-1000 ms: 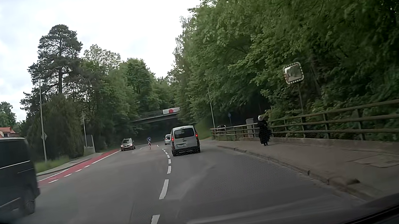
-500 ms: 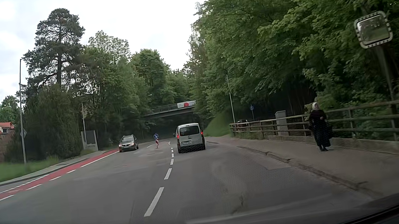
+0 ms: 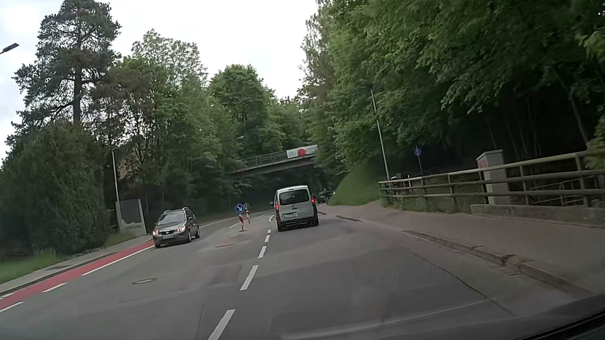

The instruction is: Follow the waypoints while adhering to traffic rules and regulations

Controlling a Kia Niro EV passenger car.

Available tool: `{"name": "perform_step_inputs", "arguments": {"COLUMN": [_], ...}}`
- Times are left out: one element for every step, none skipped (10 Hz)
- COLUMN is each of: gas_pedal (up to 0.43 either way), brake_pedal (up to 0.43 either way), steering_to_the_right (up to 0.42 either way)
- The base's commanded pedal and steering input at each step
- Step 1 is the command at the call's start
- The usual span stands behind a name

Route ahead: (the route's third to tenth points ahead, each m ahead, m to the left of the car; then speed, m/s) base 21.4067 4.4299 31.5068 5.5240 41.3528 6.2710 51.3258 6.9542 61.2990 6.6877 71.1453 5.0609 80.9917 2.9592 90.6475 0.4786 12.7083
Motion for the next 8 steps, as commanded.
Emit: {"name": "perform_step_inputs", "arguments": {"gas_pedal": [0.189,0.189,0.189,0.189,0.189,0.189,0.197,0.209], "brake_pedal": [0.0,0.0,0.0,0.0,0.0,0.0,0.0,0.0], "steering_to_the_right": [-0.035,-0.035,-0.034,-0.034,-0.034,-0.033,-0.031,-0.029]}}
